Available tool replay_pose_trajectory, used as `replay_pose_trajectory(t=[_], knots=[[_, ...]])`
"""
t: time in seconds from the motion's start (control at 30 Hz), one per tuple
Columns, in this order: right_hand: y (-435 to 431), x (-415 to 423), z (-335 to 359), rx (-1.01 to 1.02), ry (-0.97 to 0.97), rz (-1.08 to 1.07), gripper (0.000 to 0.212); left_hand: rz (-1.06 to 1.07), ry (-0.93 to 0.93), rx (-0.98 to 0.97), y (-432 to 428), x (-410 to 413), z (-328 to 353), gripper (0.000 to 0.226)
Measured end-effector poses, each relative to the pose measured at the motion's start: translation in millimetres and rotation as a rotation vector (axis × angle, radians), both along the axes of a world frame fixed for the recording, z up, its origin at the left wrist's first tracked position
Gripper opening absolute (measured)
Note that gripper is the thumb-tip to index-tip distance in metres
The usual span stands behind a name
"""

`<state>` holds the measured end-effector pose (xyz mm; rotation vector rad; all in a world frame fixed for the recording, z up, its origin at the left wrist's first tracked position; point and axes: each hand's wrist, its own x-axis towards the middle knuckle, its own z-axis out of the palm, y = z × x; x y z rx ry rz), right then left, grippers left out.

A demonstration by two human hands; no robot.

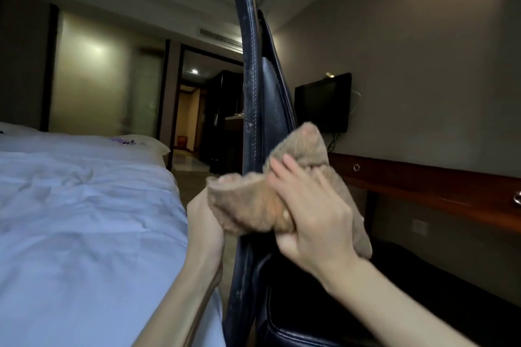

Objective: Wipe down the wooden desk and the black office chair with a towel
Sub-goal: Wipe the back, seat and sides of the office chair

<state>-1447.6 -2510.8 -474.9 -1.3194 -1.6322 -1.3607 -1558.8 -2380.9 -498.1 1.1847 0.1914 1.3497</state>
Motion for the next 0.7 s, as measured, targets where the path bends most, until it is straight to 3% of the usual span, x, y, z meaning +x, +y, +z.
replay_pose_trajectory(t=[0.13,0.2,0.27,0.33,0.4,0.5,0.57,0.63,0.7], knots=[[-22,11,-47,-0.325,-0.192,-0.14,0.07,-0.073,-0.023,-0.009,7,-10,0,0.057],[-40,19,-49,-0.508,-0.366,-0.178,0.057,-0.063,0.004,0.029,7,-13,-5,0.065],[-59,24,-38,-0.568,-0.529,-0.164,0.046,-0.083,0.021,0.038,6,-15,-10,0.064],[-70,21,-18,-0.512,-0.535,-0.113,0.045,-0.094,0.031,0.023,5,-16,-10,0.06],[-74,13,5,-0.426,-0.284,-0.017,0.028,-0.11,0.017,0.0,8,-16,-11,0.059],[-61,-9,53,-0.298,-0.068,0.022,0.048,-0.166,-0.005,-0.086,4,-15,-9,0.052],[-49,-21,95,-0.133,-0.183,0.036,0.043,-0.147,-0.008,-0.095,2,-16,-9,0.04],[-31,-35,133,0.015,-0.377,-0.145,0.045,-0.116,-0.029,-0.081,2,-18,-9,0.038],[-13,-39,155,-0.043,-0.247,-0.307,0.067,-0.111,-0.003,-0.024,7,-19,-7,0.046]])
